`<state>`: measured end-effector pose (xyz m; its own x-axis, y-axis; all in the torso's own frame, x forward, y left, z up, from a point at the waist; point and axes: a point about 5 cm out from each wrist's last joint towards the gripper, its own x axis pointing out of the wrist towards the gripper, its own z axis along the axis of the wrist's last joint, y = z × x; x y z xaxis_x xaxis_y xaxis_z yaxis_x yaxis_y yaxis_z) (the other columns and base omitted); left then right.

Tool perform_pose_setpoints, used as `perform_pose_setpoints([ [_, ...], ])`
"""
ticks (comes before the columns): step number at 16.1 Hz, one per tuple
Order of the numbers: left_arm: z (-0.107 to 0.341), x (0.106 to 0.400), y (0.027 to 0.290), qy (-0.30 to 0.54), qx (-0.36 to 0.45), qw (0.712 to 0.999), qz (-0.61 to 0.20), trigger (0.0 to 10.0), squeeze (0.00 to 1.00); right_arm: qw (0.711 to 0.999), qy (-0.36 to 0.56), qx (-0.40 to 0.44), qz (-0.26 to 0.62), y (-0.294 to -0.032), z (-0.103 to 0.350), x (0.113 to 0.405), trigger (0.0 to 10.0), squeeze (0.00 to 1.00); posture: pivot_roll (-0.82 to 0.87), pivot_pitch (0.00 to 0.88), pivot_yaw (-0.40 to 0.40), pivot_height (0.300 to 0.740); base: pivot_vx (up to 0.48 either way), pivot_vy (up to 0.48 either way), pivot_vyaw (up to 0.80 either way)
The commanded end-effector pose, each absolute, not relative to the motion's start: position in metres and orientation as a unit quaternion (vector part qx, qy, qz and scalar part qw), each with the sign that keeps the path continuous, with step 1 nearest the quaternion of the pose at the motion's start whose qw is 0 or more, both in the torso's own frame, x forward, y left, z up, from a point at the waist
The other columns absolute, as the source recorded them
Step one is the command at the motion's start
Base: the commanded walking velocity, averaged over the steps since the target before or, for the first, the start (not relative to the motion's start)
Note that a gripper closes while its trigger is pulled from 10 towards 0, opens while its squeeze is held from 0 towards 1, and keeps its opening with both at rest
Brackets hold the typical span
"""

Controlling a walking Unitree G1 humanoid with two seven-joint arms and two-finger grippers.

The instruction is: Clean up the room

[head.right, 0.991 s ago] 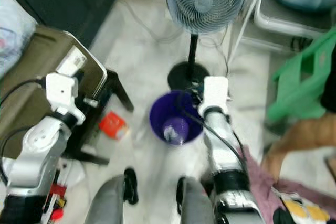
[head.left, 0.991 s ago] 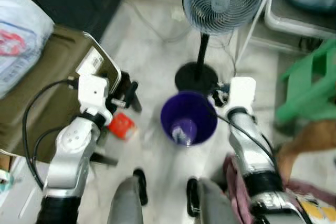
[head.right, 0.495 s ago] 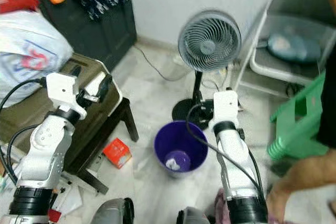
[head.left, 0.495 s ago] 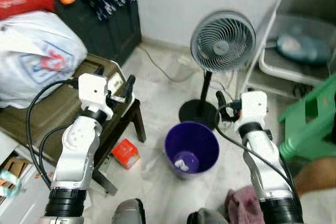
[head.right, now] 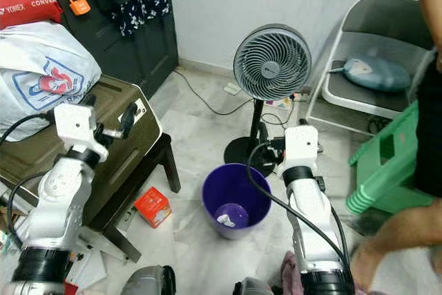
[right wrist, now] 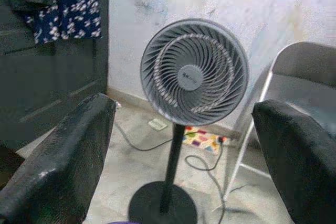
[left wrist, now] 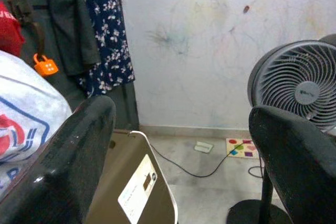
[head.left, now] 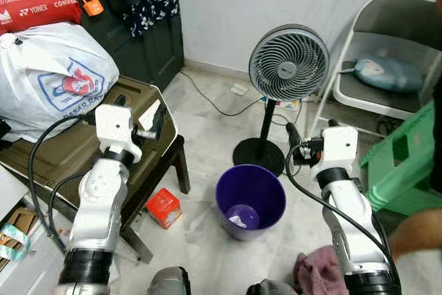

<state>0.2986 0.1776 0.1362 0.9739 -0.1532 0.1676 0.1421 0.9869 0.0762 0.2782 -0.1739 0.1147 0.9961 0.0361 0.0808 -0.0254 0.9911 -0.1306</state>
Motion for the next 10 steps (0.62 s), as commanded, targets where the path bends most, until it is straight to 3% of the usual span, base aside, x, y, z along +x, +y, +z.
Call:
perform_pose_setpoints([
  [1,0.137,0.3,0.179,-0.09,0.033,0.993,-0.068,10.0,0.0,0.996,-0.055,-0.071,0.006,-0.177,0.122,0.281,10.0,0.56,-0.05,0.0,0.014,0.74,0.0,0.0,0.0],
  [3,0.136,0.301,0.174,-0.092,0.024,0.993,-0.073,10.0,0.0,0.995,-0.057,-0.08,0.009,-0.176,0.127,0.284,10.0,0.39,-0.05,0.0,0.0,0.74,0.0,0.0,0.0],
  [4,0.135,0.3,0.172,-0.092,0.023,0.993,-0.074,10.0,0.0,0.995,-0.06,-0.082,0.007,-0.174,0.13,0.289,10.0,0.16,-0.05,0.0,-0.004,0.74,0.0,0.0,0.8],
  [5,0.135,0.3,0.172,-0.093,0.023,0.993,-0.074,10.0,0.0,0.995,-0.061,-0.082,0.006,-0.173,0.131,0.29,10.0,0.16,-0.05,0.0,-0.004,0.74,0.0,0.0,0.8],
  [6,0.135,0.299,0.172,-0.094,0.025,0.993,-0.072,10.0,0.0,0.995,-0.062,-0.08,0.007,-0.172,0.131,0.292,10.0,0.0,-0.03,0.0,-0.008,0.74,0.0,0.0,0.8],
  [10,0.132,0.296,0.176,-0.091,0.03,0.993,-0.068,10.0,0.0,0.995,-0.062,-0.081,0.013,-0.167,0.133,0.295,10.0,0.0,-0.04,0.0,-0.012,0.74,0.0,0.0,0.8],
])
